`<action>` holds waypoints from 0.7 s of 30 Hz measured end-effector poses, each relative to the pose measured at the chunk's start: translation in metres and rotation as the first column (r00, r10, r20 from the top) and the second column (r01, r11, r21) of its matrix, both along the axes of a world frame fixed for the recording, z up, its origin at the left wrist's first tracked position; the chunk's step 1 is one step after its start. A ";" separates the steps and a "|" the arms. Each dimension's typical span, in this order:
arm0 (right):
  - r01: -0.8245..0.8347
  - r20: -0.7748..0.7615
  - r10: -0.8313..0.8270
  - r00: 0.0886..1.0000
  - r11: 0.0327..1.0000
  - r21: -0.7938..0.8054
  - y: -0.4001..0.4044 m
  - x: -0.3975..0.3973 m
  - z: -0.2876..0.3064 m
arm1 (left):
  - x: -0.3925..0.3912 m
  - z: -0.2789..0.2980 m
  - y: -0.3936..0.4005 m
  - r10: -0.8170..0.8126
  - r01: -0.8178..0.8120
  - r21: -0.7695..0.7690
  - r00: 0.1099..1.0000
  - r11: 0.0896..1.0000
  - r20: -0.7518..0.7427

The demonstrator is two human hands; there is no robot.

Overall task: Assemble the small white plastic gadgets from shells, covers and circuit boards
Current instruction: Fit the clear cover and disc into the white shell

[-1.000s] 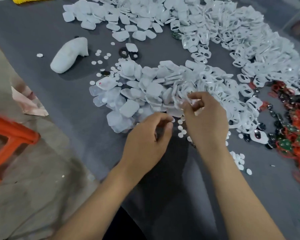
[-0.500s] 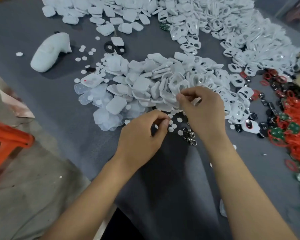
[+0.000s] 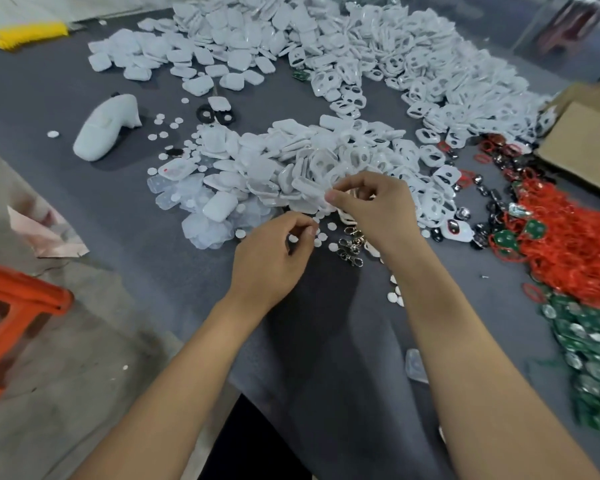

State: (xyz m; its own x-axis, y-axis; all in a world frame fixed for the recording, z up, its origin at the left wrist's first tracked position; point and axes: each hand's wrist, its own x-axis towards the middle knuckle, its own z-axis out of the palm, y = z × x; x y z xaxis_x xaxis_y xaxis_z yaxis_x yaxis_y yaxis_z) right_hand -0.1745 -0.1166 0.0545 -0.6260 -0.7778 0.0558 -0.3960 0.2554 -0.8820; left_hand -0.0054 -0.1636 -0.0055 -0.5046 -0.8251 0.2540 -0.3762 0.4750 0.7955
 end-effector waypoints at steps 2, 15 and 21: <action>-0.015 0.024 0.015 1.000 1.000 -0.022 0.011 -0.002 0.001 | -0.004 0.001 0.006 -0.019 0.031 0.079 0.989 0.996 -0.145; 0.049 0.231 -0.020 0.973 0.992 -0.120 0.091 -0.022 0.001 | -0.063 0.018 0.026 -0.080 0.281 0.406 0.891 0.870 -0.447; 0.208 0.395 -0.152 0.906 0.973 -0.102 0.115 -0.041 0.000 | -0.079 0.019 0.017 -0.034 0.042 0.042 0.981 0.998 -0.189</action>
